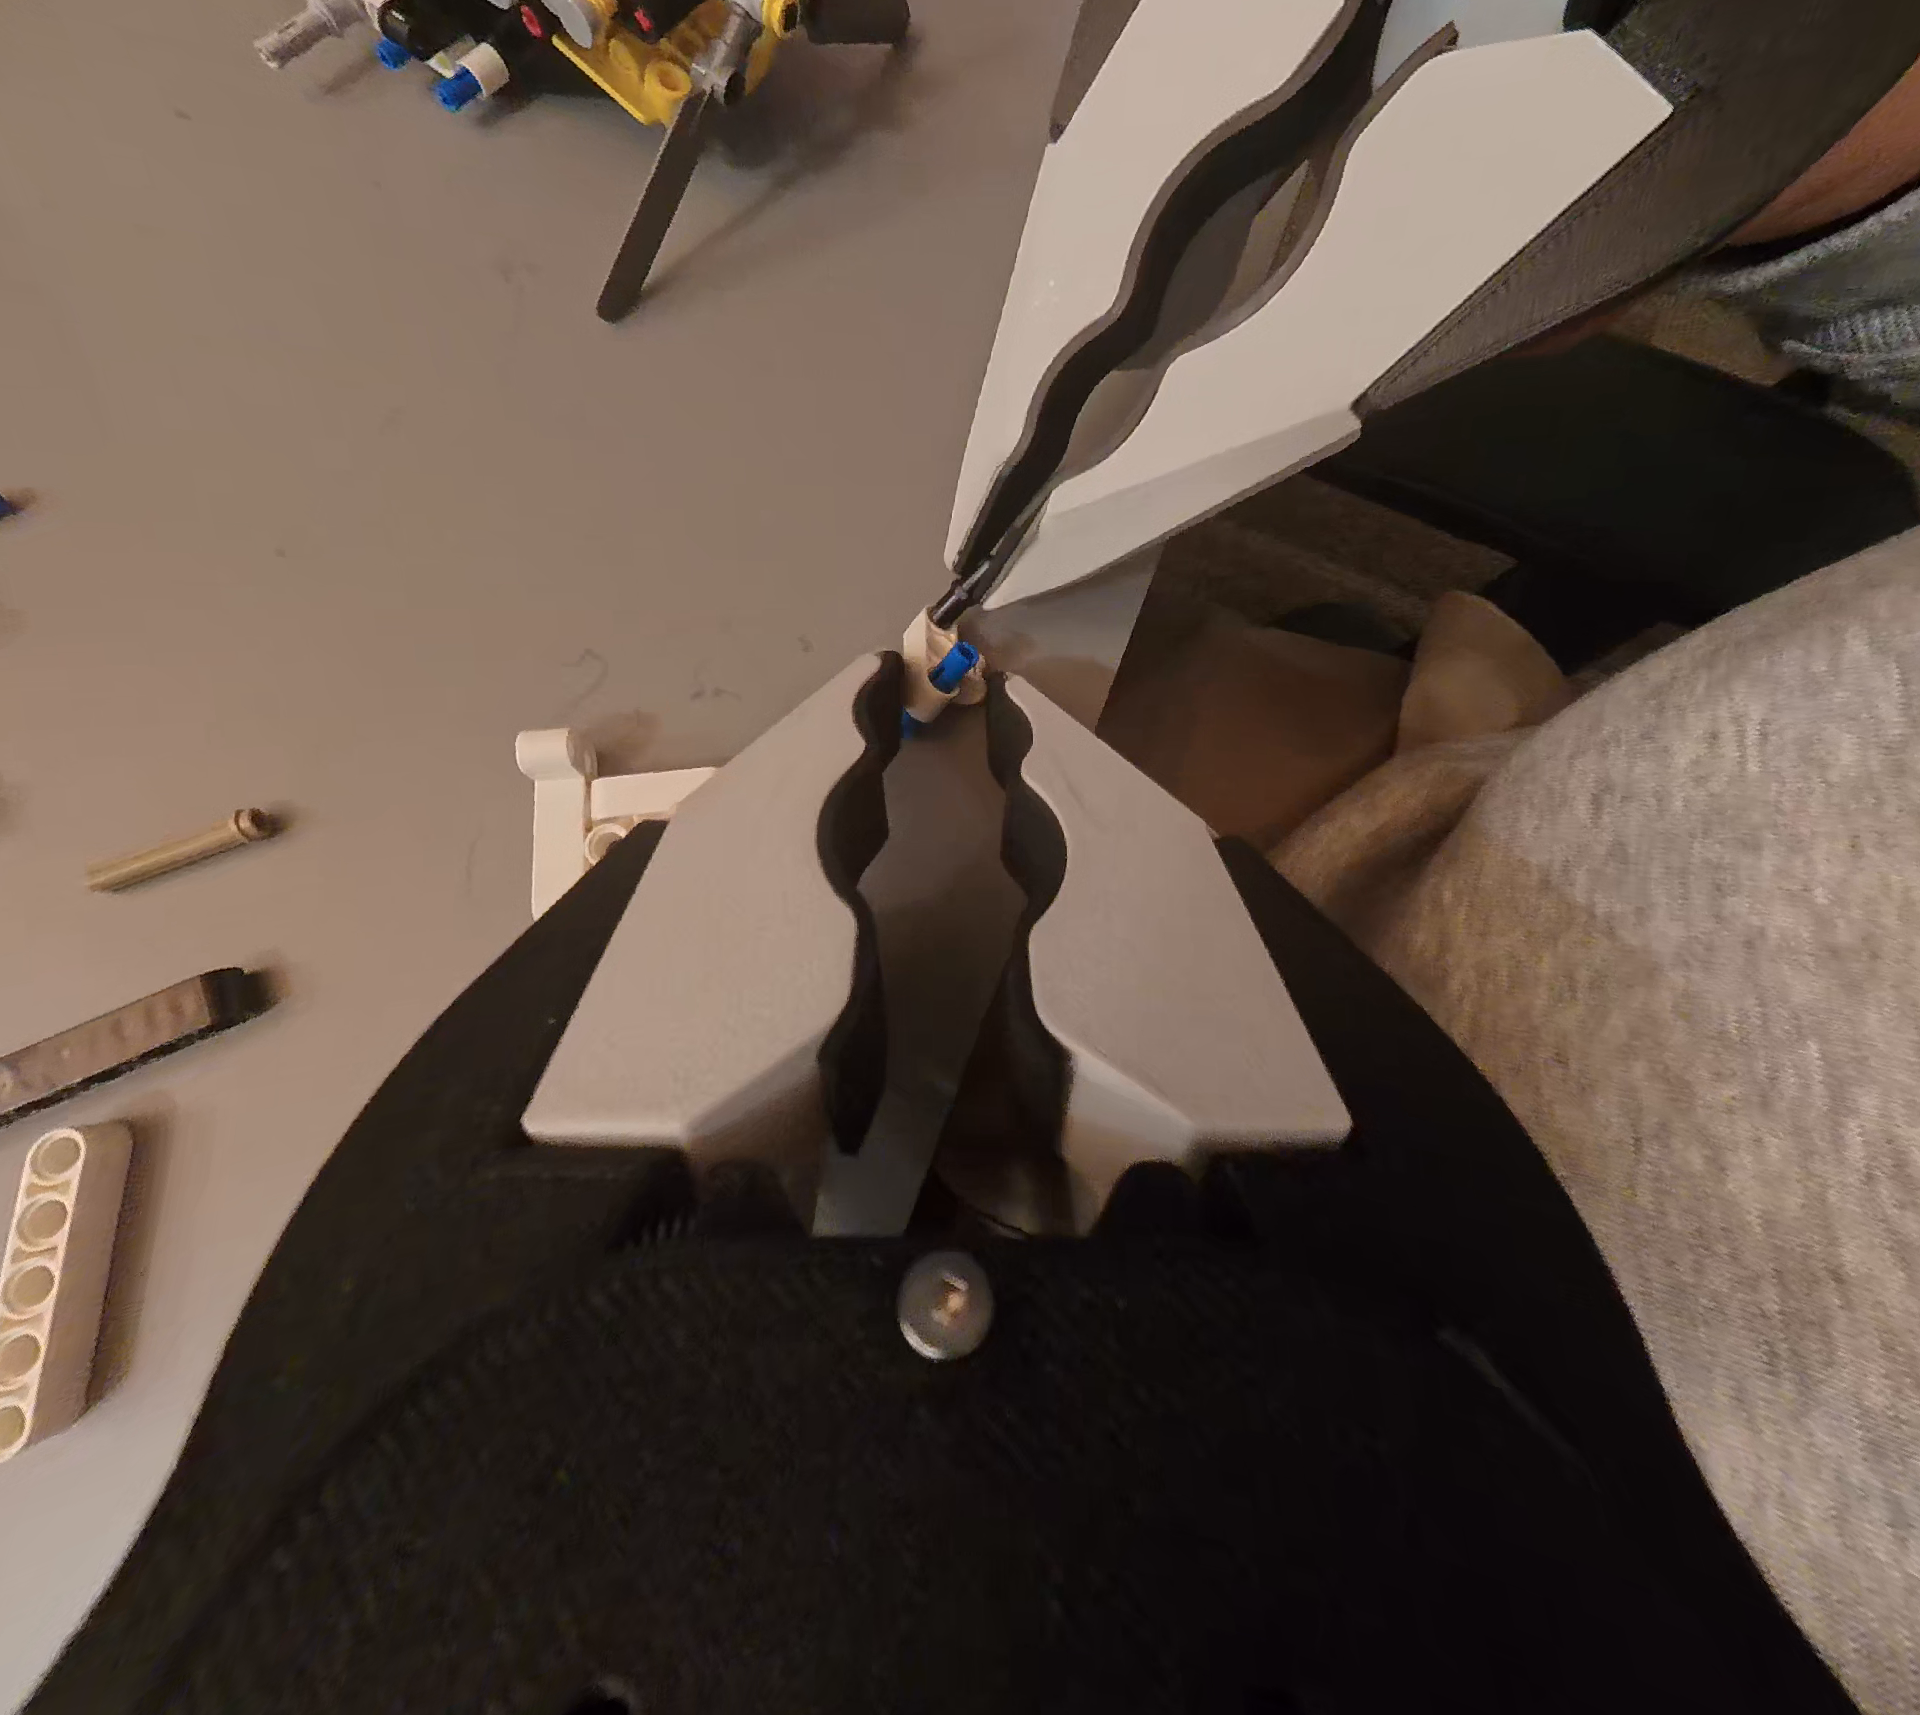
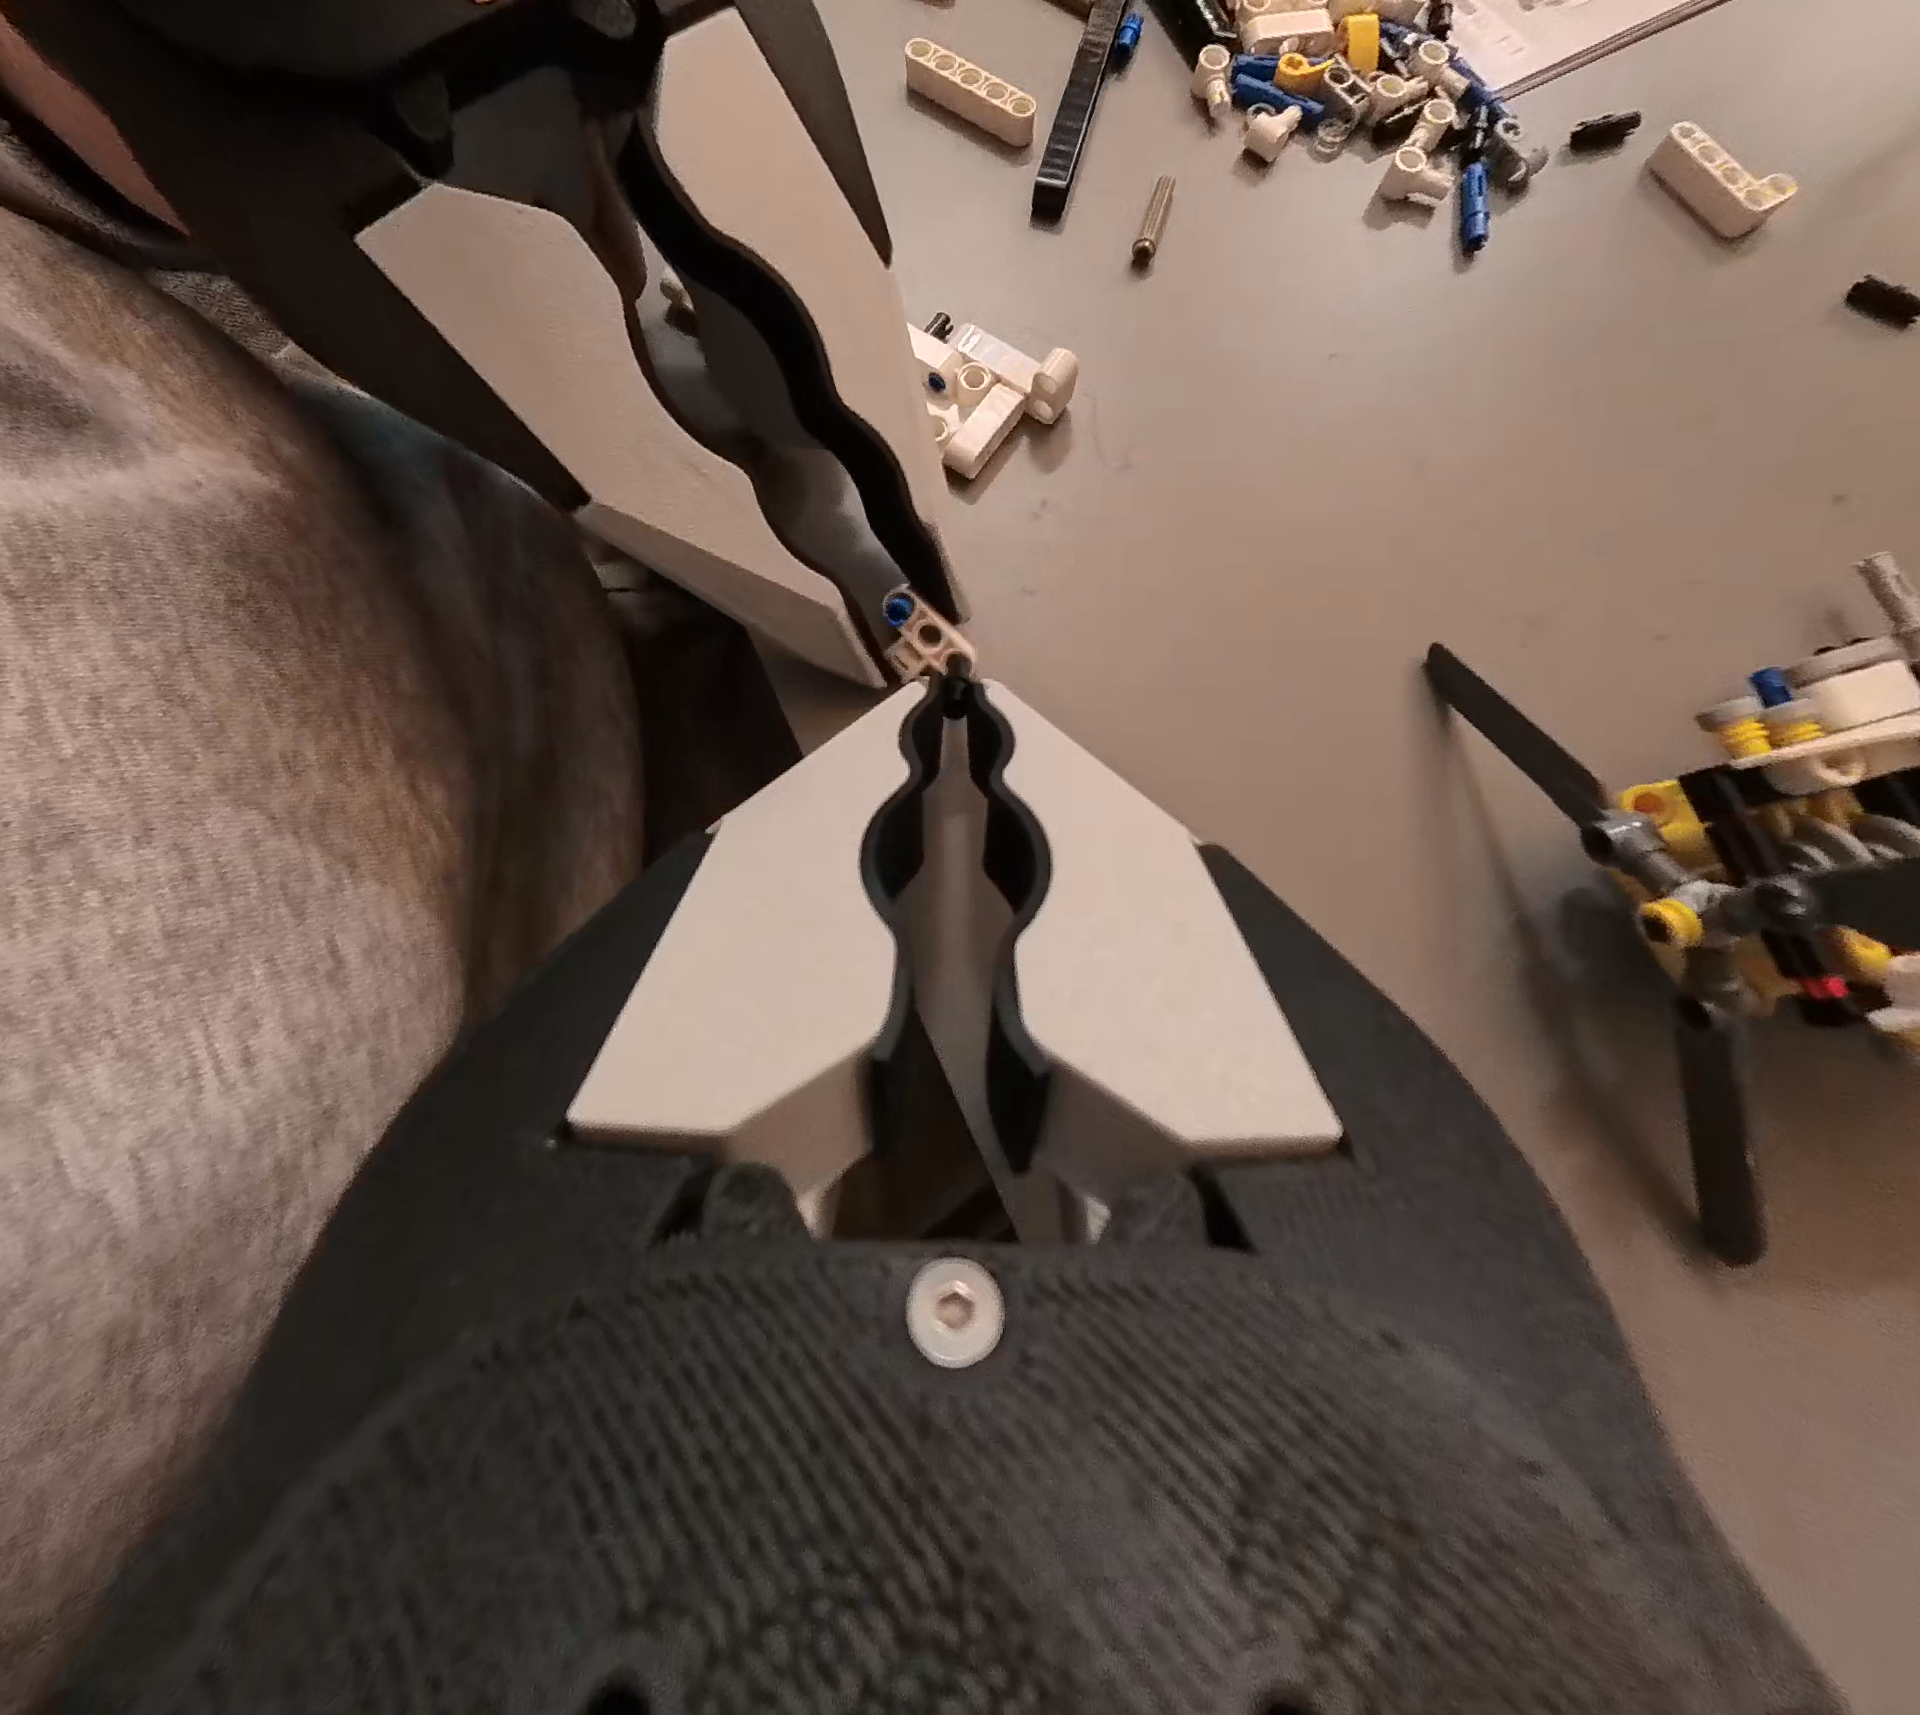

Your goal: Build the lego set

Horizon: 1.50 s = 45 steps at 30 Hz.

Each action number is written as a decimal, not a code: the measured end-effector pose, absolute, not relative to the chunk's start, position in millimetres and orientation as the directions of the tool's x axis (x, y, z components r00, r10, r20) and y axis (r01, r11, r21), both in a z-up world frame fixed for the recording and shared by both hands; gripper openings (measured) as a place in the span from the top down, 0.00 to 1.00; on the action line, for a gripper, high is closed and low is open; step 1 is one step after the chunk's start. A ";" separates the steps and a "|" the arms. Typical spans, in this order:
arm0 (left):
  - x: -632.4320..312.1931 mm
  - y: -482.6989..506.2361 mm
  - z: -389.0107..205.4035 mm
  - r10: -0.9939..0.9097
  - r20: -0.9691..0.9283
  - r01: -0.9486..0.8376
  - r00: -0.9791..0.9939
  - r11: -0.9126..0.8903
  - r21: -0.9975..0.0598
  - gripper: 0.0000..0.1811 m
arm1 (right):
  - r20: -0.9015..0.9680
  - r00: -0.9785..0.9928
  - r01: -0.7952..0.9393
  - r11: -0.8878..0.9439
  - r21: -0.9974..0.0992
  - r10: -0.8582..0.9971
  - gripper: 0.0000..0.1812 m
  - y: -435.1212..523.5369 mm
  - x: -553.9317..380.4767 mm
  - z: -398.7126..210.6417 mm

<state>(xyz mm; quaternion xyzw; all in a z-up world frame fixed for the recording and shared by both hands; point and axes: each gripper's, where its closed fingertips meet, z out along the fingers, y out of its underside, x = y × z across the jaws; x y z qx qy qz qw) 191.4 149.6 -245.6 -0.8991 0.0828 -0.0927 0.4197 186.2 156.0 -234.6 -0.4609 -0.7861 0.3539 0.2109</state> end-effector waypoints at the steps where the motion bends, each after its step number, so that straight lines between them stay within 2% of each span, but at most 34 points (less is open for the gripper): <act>1: 191.1 149.7 -245.6 -0.228 0.097 -0.072 0.969 -0.635 -0.769 0.92 | 0.005 -0.490 0.581 0.331 -0.743 0.872 0.99 155.8 186.2 -235.0; 9: 191.7 149.6 -245.9 -0.240 0.109 -0.073 0.965 -0.641 -0.764 0.92 | 0.036 -0.572 0.637 0.472 -0.610 0.819 0.99 155.7 187.0 -235.8; 16: 190.5 150.4 -245.9 -0.243 0.107 -0.077 0.964 -0.643 -0.762 0.92 | -0.091 -0.603 0.726 0.497 -0.476 0.793 0.98 155.8 185.1 -234.8; 21: 190.6 150.5 -245.8 -0.245 0.125 -0.065 0.961 -0.644 -0.762 0.92 | -0.245 -0.545 0.802 0.411 -0.434 0.802 0.99 155.4 183.6 -234.1; 24: 190.7 150.5 -245.7 -0.244 0.139 -0.055 0.960 -0.648 -0.759 0.92 | -0.269 -0.547 0.803 0.406 -0.436 0.793 0.99 154.9 182.6 -233.8; 30: 190.7 150.6 -245.5 -0.236 0.158 -0.036 0.959 -0.654 -0.755 0.92 | 0.043 -0.716 0.605 0.650 -0.460 0.697 0.98 153.2 183.2 -233.7; 36: 189.8 150.9 -245.6 -0.219 0.178 -0.012 0.959 -0.661 -0.751 0.92 | 0.174 -0.711 0.494 0.660 -0.566 0.681 0.98 154.5 184.4 -233.3; 41: 189.7 150.7 -245.7 -0.218 0.184 -0.008 0.958 -0.666 -0.746 0.92 | 0.149 -0.661 0.505 0.583 -0.636 0.736 0.98 156.4 185.1 -234.7; 45: 189.6 150.6 -245.9 -0.218 0.182 -0.010 0.959 -0.668 -0.744 0.92 | 0.000 -0.611 0.595 0.459 -0.660 0.792 0.98 156.6 184.8 -234.5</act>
